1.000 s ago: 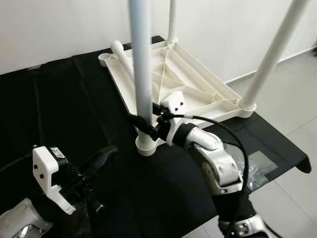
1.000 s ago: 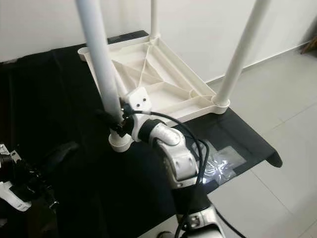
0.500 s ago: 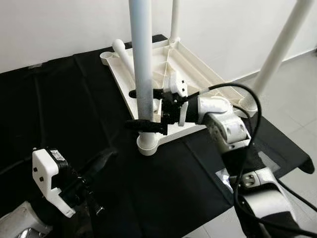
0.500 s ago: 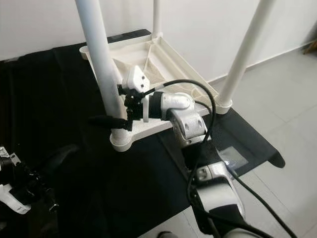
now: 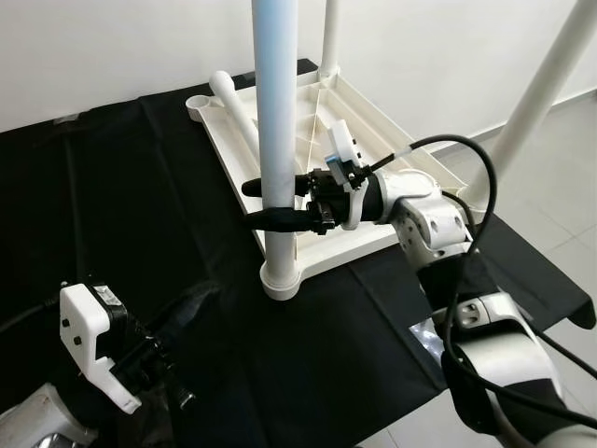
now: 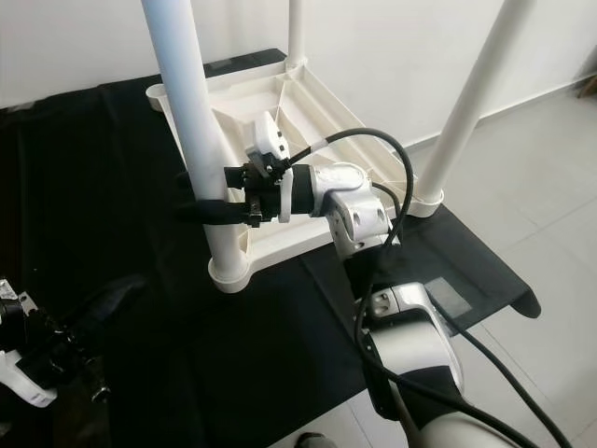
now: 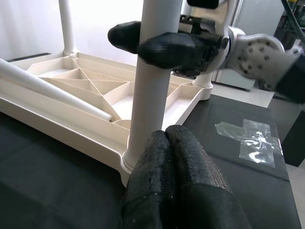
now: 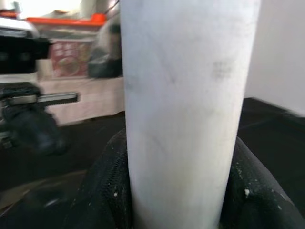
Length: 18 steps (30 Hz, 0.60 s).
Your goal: Building children table
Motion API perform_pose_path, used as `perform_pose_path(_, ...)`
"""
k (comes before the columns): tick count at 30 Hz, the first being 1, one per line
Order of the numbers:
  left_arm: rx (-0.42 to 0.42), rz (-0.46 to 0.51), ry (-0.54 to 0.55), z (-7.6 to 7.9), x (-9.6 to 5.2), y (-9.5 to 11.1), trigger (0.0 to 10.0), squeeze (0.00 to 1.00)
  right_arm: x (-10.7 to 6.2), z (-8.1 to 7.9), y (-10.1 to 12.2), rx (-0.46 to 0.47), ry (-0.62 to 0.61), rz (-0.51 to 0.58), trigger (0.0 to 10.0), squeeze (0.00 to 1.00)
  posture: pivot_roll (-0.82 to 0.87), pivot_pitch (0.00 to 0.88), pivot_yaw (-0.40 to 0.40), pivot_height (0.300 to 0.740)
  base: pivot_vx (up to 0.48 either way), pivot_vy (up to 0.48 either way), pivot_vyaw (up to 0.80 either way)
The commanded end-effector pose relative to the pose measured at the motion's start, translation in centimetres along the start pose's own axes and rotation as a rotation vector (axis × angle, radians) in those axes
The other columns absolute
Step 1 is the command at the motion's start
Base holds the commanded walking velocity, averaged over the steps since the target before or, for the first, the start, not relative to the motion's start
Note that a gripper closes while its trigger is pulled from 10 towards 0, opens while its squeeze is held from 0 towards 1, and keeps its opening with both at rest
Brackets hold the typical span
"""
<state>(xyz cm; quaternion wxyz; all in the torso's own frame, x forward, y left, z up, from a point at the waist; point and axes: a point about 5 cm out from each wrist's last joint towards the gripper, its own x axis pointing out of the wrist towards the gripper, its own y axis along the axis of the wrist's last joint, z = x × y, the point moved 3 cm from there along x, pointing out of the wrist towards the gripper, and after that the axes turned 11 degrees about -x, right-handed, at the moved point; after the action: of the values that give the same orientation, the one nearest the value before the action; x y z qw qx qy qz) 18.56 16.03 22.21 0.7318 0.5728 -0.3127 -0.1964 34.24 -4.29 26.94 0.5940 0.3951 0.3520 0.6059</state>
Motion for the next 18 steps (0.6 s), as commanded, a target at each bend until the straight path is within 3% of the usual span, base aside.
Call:
perform_pose_path(1,-0.005,-0.007,0.000,0.2,-0.1,-0.1,10.0,0.00,0.4,-0.6,-0.8,0.016,-0.016,-0.018,0.0,0.00,-0.01,0.198,-0.016,0.740,0.000,0.000,0.00)
perform_pose_path(2,-0.005,-0.006,-0.001,0.2,-0.1,-0.1,10.0,0.00,0.7,-1.1,-1.7,0.045,-0.118,-0.050,0.0,0.00,-0.01,0.199,-0.018,0.740,0.000,0.000,0.00)
perform_pose_path(4,-0.007,-0.006,-0.001,0.1,-0.2,-0.2,10.0,0.00,1.3,-1.5,-4.7,0.038,-0.552,-0.222,0.0,0.00,-0.02,0.201,-0.015,0.740,0.000,0.000,0.00)
perform_pose_path(5,-0.007,-0.006,-0.001,0.1,-0.2,-0.2,10.0,0.00,1.3,-1.5,-4.7,0.038,-0.552,-0.222,0.0,0.00,-0.02,0.201,-0.015,0.740,0.000,0.000,0.00)
perform_pose_path(6,-0.008,-0.006,-0.002,0.0,-0.1,-0.2,10.0,0.00,0.9,-2.9,-5.5,0.063,-0.735,-0.279,0.0,0.00,-0.03,0.207,-0.005,0.740,0.000,0.000,0.00)
perform_pose_path(7,-0.008,-0.006,-0.002,0.0,-0.1,-0.2,10.0,0.00,0.9,-2.9,-5.5,0.063,-0.735,-0.279,0.0,0.00,-0.03,0.207,-0.005,0.740,0.000,0.000,0.00)
perform_pose_path(9,-0.009,-0.005,-0.009,-0.1,0.0,-0.2,10.0,0.00,1.3,-5.2,-5.9,0.082,-0.813,-0.317,0.0,0.00,-0.04,0.197,0.002,0.740,0.000,0.000,0.00)
perform_pose_path(18,-0.006,0.004,-0.017,-0.2,0.4,-0.2,10.0,0.00,2.4,-5.0,-6.1,0.088,-0.757,-0.322,0.0,0.00,-0.03,0.180,-0.006,0.740,0.000,0.000,0.00)
